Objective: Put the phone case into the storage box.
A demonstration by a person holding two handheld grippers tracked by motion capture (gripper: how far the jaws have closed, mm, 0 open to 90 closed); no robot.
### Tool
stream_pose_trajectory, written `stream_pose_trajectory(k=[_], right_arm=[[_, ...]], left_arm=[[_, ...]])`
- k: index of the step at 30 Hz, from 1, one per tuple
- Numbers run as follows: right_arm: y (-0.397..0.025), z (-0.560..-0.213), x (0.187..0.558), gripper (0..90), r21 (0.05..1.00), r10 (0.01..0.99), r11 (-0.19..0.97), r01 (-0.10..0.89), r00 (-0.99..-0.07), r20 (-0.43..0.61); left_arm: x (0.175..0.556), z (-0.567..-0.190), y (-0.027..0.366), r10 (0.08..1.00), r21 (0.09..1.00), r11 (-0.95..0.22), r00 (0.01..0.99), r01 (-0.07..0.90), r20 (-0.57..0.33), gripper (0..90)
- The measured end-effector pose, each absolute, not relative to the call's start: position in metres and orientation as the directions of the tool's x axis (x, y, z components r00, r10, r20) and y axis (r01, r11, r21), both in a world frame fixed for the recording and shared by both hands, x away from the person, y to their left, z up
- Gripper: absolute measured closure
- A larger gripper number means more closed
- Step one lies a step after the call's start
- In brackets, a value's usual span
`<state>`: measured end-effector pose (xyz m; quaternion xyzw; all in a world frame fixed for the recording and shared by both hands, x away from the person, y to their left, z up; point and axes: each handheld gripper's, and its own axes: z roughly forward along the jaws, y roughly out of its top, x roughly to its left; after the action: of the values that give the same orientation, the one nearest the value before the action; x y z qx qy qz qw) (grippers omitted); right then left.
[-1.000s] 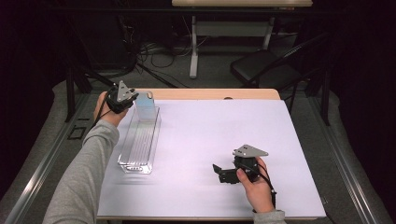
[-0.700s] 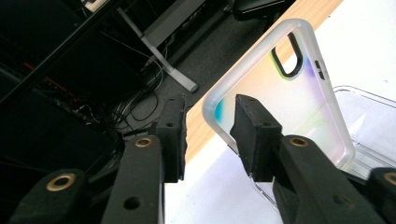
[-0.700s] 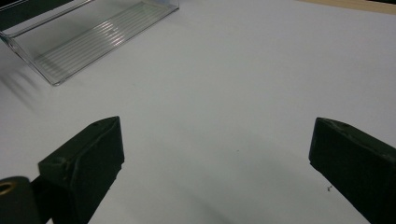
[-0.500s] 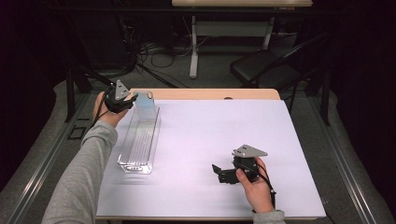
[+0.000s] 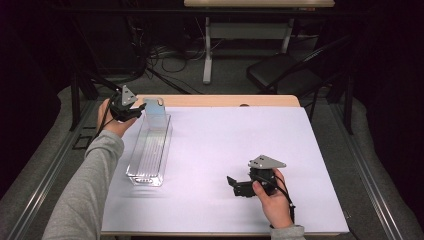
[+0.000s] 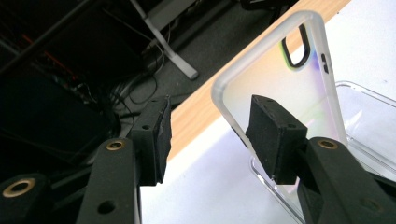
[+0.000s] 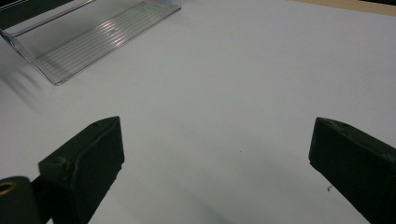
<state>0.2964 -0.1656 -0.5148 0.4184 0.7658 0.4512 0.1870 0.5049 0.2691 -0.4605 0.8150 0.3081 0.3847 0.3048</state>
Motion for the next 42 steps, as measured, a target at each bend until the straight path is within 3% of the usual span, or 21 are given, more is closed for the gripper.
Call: stream_pose_trajectory(k=[14,21,31,42], right_arm=[[-0.166,-0.513,0.296,3.1,0.849,0.812,0.237,0.473,-0.576,0.094],[-0.167,-0.513,0.296,3.9,0.852,0.812,0.235,0.467,-0.576,0.092],[-0.167,-0.513,0.296,4.0,0.851,0.812,0.237,0.468,-0.576,0.090],[-0.169,-0.510,0.295,4.0,0.855,0.814,0.235,0.463,-0.574,0.087]], left_arm=[[0.494,-0.449,0.270,0.786,0.742,-0.579,0.473,0.339,0.398,48.0],[0.491,-0.444,0.274,0.834,0.772,-0.488,0.479,0.406,0.275,47.1],[0.487,-0.439,0.280,0.869,0.778,-0.373,0.485,0.507,0.100,29.0],[0.467,-0.429,0.278,0.861,0.787,-0.340,0.507,0.515,0.041,25.8]])
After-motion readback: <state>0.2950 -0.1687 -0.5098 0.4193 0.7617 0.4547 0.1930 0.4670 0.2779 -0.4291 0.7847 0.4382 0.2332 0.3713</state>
